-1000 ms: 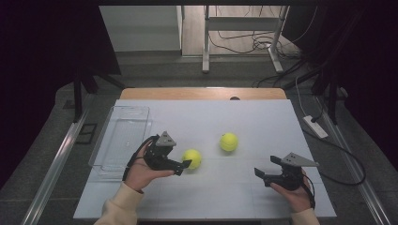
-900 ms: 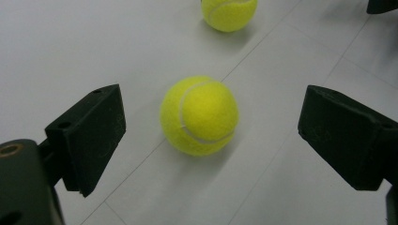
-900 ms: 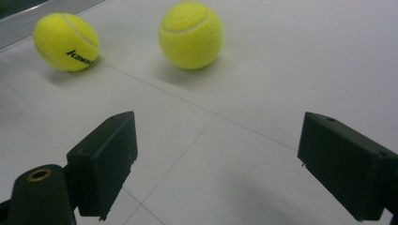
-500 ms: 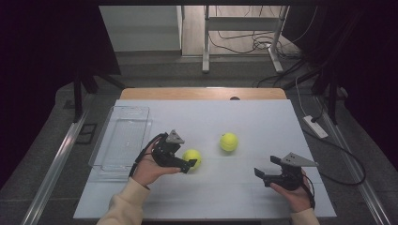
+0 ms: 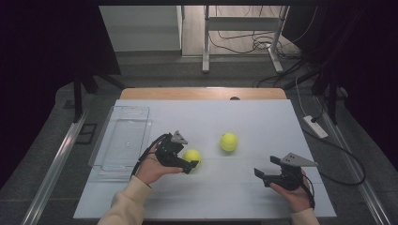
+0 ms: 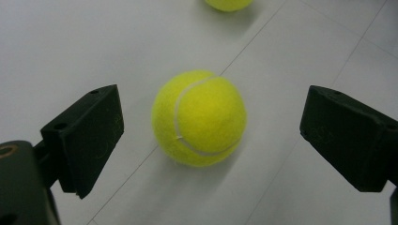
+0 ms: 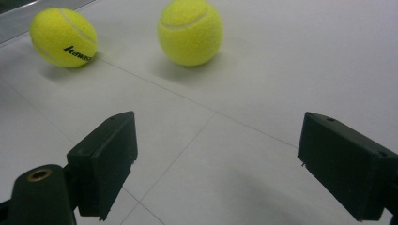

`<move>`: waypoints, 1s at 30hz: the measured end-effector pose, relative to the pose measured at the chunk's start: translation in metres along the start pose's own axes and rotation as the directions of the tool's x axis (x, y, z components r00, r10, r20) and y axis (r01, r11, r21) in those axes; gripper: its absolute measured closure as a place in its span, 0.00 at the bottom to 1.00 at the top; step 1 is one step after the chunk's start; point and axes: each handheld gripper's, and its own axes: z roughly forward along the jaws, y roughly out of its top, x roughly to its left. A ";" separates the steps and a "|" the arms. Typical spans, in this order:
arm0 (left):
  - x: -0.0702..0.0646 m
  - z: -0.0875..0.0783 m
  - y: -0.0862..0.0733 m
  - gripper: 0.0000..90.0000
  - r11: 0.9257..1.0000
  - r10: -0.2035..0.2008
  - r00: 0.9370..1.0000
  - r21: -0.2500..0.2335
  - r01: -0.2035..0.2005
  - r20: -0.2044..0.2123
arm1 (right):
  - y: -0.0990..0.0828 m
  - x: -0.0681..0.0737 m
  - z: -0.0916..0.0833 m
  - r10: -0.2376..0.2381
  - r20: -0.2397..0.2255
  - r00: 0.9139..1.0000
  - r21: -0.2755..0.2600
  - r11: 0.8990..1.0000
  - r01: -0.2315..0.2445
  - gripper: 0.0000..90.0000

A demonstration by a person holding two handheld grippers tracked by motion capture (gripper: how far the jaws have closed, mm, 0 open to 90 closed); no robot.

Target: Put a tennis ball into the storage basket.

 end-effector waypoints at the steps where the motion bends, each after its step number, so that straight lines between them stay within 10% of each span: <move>1: 0.000 0.001 0.000 0.08 1.000 0.000 1.000 0.004 0.000 -0.001 | 0.000 0.000 0.000 0.000 0.000 1.000 0.000 1.000 0.000 0.14; 30: 0.001 0.044 0.002 0.07 0.995 -0.006 1.000 0.098 0.007 -0.012 | -0.001 0.000 0.000 0.001 -0.002 1.000 0.003 1.000 -0.001 0.14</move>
